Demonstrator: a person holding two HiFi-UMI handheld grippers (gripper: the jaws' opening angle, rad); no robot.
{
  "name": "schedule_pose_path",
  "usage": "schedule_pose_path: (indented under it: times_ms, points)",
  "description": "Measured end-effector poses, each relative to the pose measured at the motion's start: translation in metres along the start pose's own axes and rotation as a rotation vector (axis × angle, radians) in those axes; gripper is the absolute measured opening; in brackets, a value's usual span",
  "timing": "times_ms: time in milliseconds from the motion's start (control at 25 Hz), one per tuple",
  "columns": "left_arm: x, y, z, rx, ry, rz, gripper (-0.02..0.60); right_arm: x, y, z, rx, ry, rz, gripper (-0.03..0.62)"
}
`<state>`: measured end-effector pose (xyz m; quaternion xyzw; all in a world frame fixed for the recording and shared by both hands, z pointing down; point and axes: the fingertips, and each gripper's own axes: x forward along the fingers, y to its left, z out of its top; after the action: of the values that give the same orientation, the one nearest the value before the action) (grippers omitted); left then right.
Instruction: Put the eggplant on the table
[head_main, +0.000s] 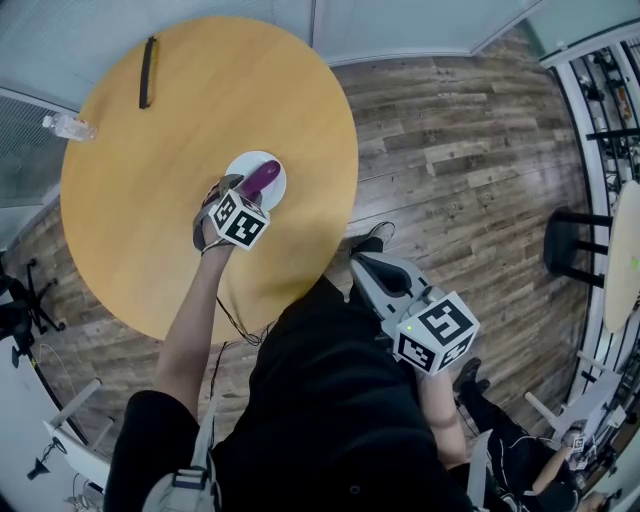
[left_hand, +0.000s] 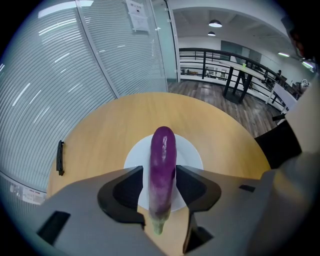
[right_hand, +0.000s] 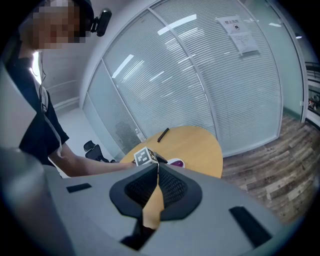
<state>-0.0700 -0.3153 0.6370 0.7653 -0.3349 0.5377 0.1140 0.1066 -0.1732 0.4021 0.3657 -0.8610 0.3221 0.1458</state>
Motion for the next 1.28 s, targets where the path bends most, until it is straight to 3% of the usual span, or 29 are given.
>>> schedule_pose_path:
  times_ms: [840,1280]
  points:
    - [-0.024,-0.002,0.000,-0.003,-0.009,0.059,0.202,-0.018,0.009,-0.005,-0.033,-0.029,0.018,0.019]
    - [-0.046,-0.012,-0.004,-0.012,-0.047,0.050,0.201,-0.021,0.026,-0.020,-0.030,-0.027,0.019,0.019]
